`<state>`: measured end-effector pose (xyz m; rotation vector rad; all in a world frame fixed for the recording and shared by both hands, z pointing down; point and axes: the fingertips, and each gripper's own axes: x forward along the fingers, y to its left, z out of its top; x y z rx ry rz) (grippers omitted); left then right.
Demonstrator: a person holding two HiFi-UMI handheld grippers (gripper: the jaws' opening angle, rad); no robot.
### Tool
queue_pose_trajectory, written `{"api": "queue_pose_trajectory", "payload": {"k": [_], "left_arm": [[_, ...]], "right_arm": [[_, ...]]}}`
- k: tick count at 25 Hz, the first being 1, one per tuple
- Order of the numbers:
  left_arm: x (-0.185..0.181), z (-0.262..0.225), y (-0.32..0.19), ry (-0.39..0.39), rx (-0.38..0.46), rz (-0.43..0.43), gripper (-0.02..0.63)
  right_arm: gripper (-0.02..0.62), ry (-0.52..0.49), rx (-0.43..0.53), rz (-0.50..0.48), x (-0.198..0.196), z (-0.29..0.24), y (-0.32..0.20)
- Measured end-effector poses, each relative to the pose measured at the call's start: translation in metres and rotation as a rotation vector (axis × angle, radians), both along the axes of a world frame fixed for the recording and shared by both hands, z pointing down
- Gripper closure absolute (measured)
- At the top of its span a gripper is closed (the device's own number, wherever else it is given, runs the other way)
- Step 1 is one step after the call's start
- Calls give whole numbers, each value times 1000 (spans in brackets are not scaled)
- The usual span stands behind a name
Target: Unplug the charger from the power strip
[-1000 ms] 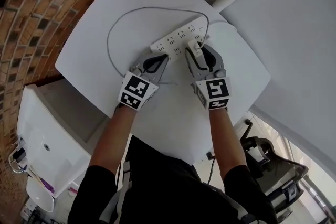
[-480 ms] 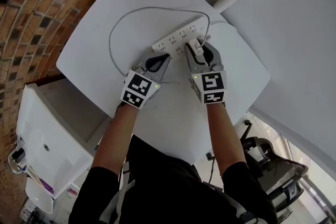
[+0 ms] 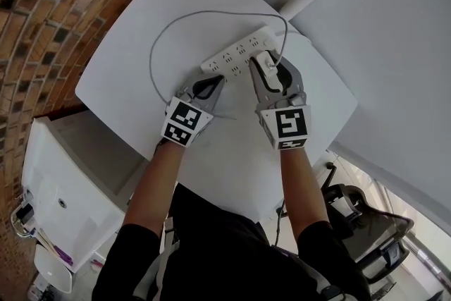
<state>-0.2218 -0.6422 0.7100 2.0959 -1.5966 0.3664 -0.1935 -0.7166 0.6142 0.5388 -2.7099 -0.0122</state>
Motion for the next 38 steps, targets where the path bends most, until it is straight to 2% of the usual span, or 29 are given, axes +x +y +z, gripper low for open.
{"api": "queue_pose_trajectory", "payload": {"k": [4,6,12,15,18,24,31,35,38], "left_arm": [[3,-1,-1,23,-9,21,609],[2,-1,0,17,-9,23,609],[8,0,3,28,-13,72,609],[7,0,4,9,-4,71,607],[7,0,5,-15,9,62,607],[6,-1,4,-20,14,64,607],[8,-3,6,-65,47,71,607],[10,-3,5,-70,52,77,607],[9,-3,6,-74,55,73,607]], "right_arm": [[456,7,-4,40,19,-6,-8],[454,-5,-40,67,31,-10,-11],[454,-36,-219,157,87,-5,-15],[454,-26,-303,226,113,11,-9],[454,-38,-427,249,131,30,10],[454,-41,-547,255,145,62,52],[453,-38,-673,225,149,87,86],[453,-51,-704,234,157,94,91],[449,-47,-674,245,159,94,88]]}}
